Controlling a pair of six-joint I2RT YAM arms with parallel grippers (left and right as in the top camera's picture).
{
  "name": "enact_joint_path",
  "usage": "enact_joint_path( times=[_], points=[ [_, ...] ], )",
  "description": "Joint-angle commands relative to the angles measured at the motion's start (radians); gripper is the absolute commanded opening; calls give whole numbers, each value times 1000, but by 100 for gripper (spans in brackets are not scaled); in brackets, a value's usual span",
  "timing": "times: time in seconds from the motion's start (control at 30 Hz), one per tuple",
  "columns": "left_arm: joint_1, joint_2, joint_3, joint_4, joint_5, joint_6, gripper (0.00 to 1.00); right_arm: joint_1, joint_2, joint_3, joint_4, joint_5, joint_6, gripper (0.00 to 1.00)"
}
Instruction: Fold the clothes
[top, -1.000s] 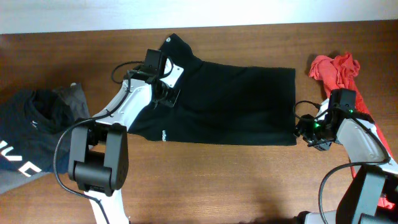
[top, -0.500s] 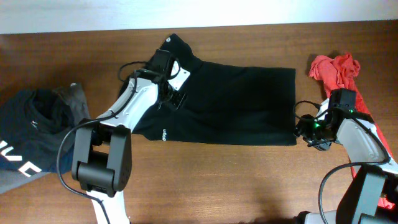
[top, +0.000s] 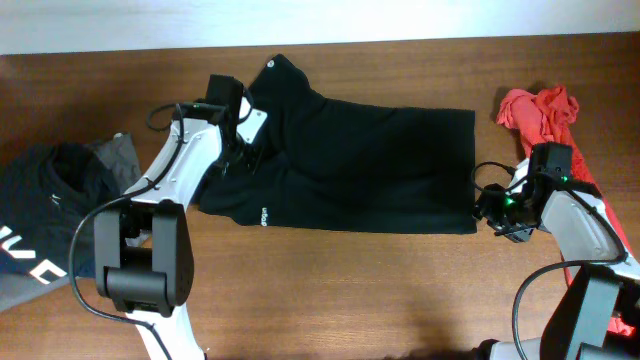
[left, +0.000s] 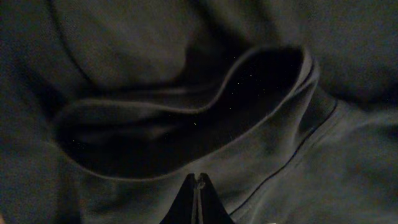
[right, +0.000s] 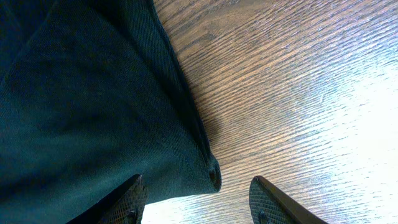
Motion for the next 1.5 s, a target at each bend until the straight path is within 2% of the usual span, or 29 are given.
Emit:
enact_joint_path(
  times=[0.0,0.43,0.57,0.67,0.87,1.03,1.27,1.47],
  points=[
    [-3,-27,-51,39,-6,-8,1,-6,-23,17,8,-6,4,58],
    [-1,-10,-113,333,-6,-7,1,-6,-23,17,10,-23,4,58],
    [0,-5,-112,435,-10,40,0,-6,-23,17,11,-29,4,58],
    [0,-6,-68,395,-6,26,0,-6,-23,17,6,-29,4,58],
    [-1,-50,56,157,-6,-18,1,-6,-23,17,6,-29,4,58],
    [-1,-71,61,24,-6,-16,1,-6,-23,17,6,-29,4,58],
    [0,-2,-47,111,-6,10,0,-6,-23,17,10,-29,4,58],
    [0,52,-47,246,-7,22,0,-6,-23,17,10,-29,5,58]
  ],
)
